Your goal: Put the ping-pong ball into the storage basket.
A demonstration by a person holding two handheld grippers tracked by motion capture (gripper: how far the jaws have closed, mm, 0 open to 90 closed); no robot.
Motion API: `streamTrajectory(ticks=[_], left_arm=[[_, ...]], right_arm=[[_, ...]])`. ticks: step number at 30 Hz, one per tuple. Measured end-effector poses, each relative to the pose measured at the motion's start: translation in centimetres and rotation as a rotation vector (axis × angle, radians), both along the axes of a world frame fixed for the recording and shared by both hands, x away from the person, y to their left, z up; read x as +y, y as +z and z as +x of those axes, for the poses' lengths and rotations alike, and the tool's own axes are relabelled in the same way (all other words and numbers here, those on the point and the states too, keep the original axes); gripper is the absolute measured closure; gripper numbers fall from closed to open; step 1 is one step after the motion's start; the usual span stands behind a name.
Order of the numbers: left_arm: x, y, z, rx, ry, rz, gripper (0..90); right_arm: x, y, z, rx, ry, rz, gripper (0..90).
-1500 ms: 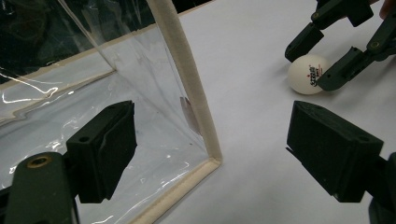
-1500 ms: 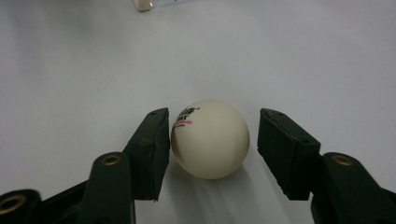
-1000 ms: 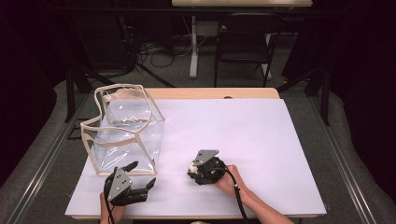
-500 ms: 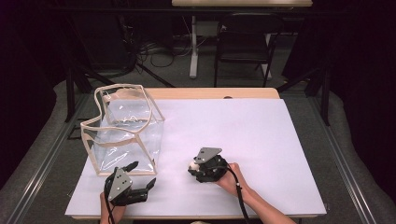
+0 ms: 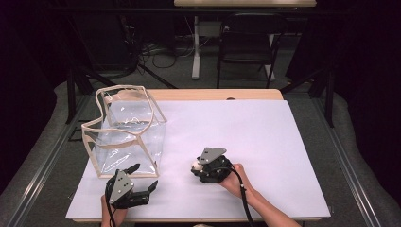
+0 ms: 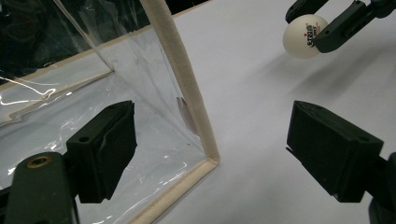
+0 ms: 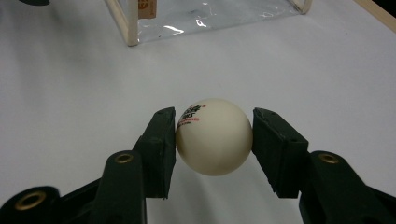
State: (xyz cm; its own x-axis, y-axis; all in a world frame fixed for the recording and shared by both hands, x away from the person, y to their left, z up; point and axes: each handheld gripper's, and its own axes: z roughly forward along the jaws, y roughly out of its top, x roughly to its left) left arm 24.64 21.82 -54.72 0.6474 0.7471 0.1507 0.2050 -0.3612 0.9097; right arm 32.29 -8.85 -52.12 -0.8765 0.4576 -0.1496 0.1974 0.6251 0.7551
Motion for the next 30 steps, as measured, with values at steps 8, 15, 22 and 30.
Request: streamTrajectory(ticks=[8,15,22,30], left_arm=[[0.0,0.0,0.0,0.000,-0.001,0.002,16.0],[0.0,0.0,0.0,-0.001,-0.003,0.002,16.0],[-0.1,0.0,0.0,0.001,-0.001,0.000,16.0],[-0.1,-0.1,0.0,0.001,-0.002,-0.001,16.0]], right_arm=[[-0.1,0.5,-0.1,-0.008,-0.005,0.003,50.9],[-0.3,0.9,-0.1,-0.013,-0.014,0.006,50.9],[-0.5,1.3,-0.1,-0.019,-0.020,0.011,50.9],[-0.8,2.3,-0.1,-0.036,-0.025,0.020,50.9]])
